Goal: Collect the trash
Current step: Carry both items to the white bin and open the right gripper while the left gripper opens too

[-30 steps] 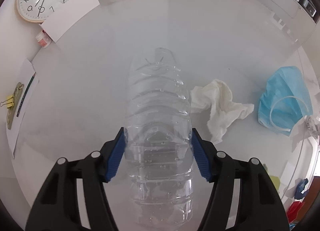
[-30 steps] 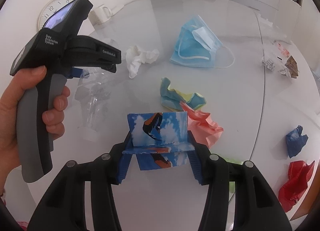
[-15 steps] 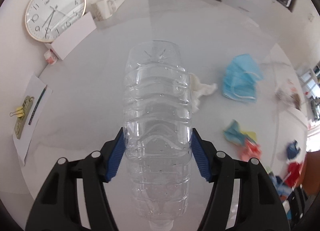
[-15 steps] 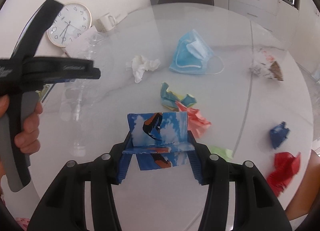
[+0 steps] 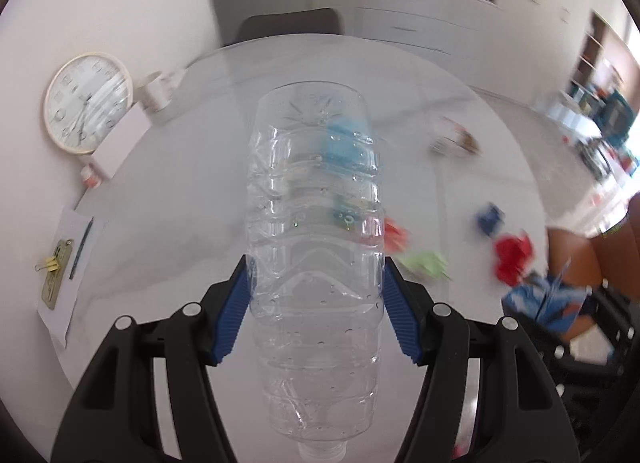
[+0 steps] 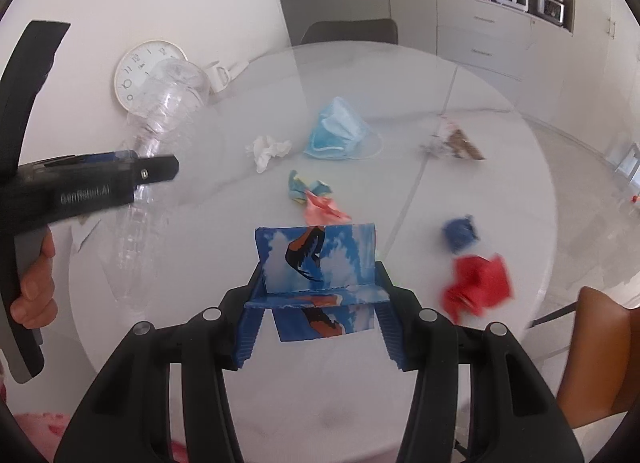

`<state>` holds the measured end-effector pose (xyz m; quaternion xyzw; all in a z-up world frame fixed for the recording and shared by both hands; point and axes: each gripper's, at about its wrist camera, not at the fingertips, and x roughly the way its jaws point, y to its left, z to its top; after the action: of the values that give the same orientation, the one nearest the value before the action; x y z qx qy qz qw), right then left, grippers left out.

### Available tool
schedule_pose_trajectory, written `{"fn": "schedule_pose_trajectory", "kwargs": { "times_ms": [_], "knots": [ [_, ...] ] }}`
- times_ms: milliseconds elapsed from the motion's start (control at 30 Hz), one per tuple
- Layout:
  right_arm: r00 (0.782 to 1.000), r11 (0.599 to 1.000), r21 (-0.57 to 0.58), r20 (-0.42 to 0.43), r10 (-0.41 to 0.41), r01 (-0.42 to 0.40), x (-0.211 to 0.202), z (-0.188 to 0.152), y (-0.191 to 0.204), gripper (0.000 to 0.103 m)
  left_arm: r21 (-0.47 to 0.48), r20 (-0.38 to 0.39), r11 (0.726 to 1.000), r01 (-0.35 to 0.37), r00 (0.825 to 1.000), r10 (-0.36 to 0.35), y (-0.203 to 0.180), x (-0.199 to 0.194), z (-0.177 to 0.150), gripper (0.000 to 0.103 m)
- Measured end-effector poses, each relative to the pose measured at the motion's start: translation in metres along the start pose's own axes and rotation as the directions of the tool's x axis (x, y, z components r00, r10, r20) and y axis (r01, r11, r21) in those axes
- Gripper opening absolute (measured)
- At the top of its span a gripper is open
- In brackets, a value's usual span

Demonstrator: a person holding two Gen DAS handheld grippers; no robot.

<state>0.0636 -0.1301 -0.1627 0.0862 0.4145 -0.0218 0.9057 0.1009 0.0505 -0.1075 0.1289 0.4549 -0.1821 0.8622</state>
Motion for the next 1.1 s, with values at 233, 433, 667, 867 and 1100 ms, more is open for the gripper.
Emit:
{"fn": "schedule_pose_trajectory", "kwargs": {
  "times_ms": [233,433,667,867,1100],
  "knots": [
    [0.999,0.999,0.032,-0.022,-0.042,0.043,-0.054,-0.056,-0.049,0.052,0.056,-0.034,0.991,0.120,0.992,-0.118,-0.082,-0.026,-0.040,0.061],
    [0.997,0.998,0.031,-0.055,-0.050,0.051,-0.080,-0.095,-0.084,0.052,0.101,-0.031,0.980,0.169,0.986,-0.166,-0.131,-0.045,-0.067,0.061],
    [0.997,0.999,0.017,-0.064,-0.033,0.034,-0.097,-0.120,-0.105,0.052,0.110,-0.054,0.978,0.179,0.983,-0.174,-0.166,-0.055,-0.088,0.061],
    [0.994,1.000,-0.017,-0.108,0.002,-0.004,-0.087,-0.143,-0.109,0.052,0.145,-0.068,0.977,0.157,0.987,-0.148,-0.178,-0.056,-0.101,0.061],
    [0.972,0.997,-0.046,-0.229,0.050,-0.063,-0.045,-0.180,-0.103,0.066,0.174,-0.121,0.970,0.170,0.981,-0.150,-0.182,-0.049,-0.119,0.061]
  ]
}}
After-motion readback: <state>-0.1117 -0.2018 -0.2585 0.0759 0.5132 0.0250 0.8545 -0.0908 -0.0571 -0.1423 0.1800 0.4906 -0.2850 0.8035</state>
